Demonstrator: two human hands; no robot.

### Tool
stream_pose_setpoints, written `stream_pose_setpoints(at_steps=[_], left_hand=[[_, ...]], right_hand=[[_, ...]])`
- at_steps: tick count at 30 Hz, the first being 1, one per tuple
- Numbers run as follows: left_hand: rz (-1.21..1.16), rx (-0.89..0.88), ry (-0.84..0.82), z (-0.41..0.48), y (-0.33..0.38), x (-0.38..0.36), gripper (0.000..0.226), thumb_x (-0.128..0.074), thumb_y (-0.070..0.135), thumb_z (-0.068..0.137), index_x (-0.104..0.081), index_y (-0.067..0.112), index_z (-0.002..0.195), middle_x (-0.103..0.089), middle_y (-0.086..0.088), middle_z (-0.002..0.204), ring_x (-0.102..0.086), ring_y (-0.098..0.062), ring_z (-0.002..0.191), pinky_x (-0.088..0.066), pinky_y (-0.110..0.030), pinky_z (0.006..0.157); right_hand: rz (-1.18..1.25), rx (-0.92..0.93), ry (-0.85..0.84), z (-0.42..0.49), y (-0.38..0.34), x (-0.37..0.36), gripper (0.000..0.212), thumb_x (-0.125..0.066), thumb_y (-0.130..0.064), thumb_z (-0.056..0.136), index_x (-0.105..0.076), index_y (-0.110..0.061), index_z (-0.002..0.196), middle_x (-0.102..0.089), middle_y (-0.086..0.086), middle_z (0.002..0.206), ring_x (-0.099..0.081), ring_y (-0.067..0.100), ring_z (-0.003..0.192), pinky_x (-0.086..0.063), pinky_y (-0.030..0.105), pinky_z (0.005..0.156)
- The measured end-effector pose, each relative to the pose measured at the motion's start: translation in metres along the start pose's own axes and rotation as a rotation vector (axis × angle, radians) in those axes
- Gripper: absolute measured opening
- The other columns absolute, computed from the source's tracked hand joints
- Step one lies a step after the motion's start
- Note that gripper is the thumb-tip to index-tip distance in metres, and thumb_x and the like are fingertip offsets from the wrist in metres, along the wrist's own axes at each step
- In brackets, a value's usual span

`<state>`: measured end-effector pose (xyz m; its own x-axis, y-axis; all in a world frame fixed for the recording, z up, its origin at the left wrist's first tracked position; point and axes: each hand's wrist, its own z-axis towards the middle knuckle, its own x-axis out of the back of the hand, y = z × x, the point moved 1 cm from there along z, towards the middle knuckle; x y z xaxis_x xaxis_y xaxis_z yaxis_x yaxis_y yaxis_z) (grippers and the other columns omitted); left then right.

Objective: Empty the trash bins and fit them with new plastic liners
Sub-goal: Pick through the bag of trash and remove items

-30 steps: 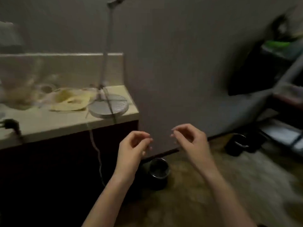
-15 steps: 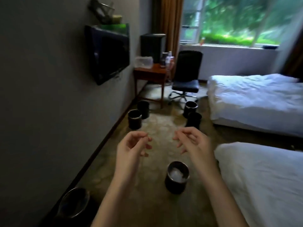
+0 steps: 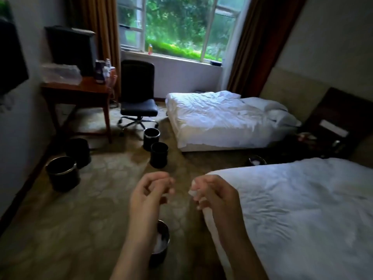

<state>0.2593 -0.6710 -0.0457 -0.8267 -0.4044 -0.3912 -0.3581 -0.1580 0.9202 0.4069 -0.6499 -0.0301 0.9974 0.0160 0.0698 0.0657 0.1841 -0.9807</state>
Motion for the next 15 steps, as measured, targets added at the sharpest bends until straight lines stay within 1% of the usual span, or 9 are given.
stream_pose_setpoints(at_steps=[2,4,6,8,11,12,15], left_hand=[[-0.002,0.066,-0.067,0.019,-0.012,-0.02,0.023,-0.064,0.008,0.087,-0.072,0.027,0.077,-0.073,-0.002,0.081,-0.064,-0.011,0.068,-0.048,-0.02,0.055],[0.007,0.112,-0.142,0.035,-0.023,-0.043,0.02,-0.065,0.009,0.087,-0.072,0.026,0.078,-0.073,-0.002,0.081,-0.065,-0.011,0.069,-0.048,-0.02,0.054],[0.022,0.137,-0.21,0.05,-0.03,-0.067,0.023,-0.063,0.01,0.089,-0.072,0.027,0.077,-0.073,-0.002,0.082,-0.066,-0.012,0.068,-0.047,-0.019,0.053],[0.039,0.155,-0.273,0.06,-0.039,-0.091,0.025,-0.061,0.01,0.091,-0.073,0.027,0.078,-0.074,-0.003,0.081,-0.067,-0.011,0.066,-0.048,-0.019,0.051],[0.039,0.202,-0.349,0.076,-0.057,-0.117,0.011,-0.059,0.011,0.092,-0.07,0.014,0.09,-0.073,-0.005,0.082,-0.067,-0.014,0.065,-0.051,-0.021,0.053],[0.041,0.206,-0.36,0.084,-0.064,-0.125,0.01,-0.058,0.011,0.093,-0.069,0.01,0.092,-0.073,-0.006,0.083,-0.066,-0.015,0.065,-0.051,-0.022,0.053],[0.051,0.233,-0.335,0.117,-0.088,-0.151,0.013,-0.058,0.01,0.093,-0.068,0.008,0.085,-0.073,-0.01,0.082,-0.065,-0.013,0.062,-0.049,-0.02,0.049]], right_hand=[[-0.028,-0.052,0.078,0.013,0.007,0.011,0.01,-0.062,-0.018,0.094,-0.072,-0.015,0.092,-0.074,0.004,0.083,-0.069,0.02,0.072,-0.053,0.023,0.059],[-0.049,-0.081,0.147,0.027,0.011,0.027,0.01,-0.062,-0.018,0.095,-0.071,-0.017,0.093,-0.074,0.003,0.084,-0.07,0.021,0.076,-0.055,0.026,0.063],[-0.073,-0.085,0.207,0.041,0.013,0.043,0.01,-0.061,-0.018,0.095,-0.071,-0.018,0.093,-0.075,0.0,0.086,-0.071,0.02,0.078,-0.057,0.03,0.069],[-0.085,-0.094,0.274,0.055,0.019,0.06,0.011,-0.06,-0.018,0.096,-0.07,-0.017,0.095,-0.075,-0.002,0.087,-0.071,0.019,0.079,-0.057,0.029,0.068],[-0.067,-0.14,0.363,0.079,0.036,0.08,0.012,-0.058,-0.016,0.097,-0.07,-0.013,0.097,-0.075,-0.002,0.087,-0.071,0.019,0.075,-0.057,0.026,0.063],[-0.052,-0.156,0.379,0.089,0.044,0.084,0.012,-0.058,-0.016,0.097,-0.069,-0.013,0.097,-0.075,-0.001,0.086,-0.071,0.019,0.074,-0.057,0.026,0.063],[-0.002,-0.187,0.385,0.129,0.065,0.098,0.012,-0.059,-0.018,0.096,-0.069,-0.012,0.097,-0.075,0.001,0.086,-0.07,0.02,0.074,-0.056,0.029,0.064]])
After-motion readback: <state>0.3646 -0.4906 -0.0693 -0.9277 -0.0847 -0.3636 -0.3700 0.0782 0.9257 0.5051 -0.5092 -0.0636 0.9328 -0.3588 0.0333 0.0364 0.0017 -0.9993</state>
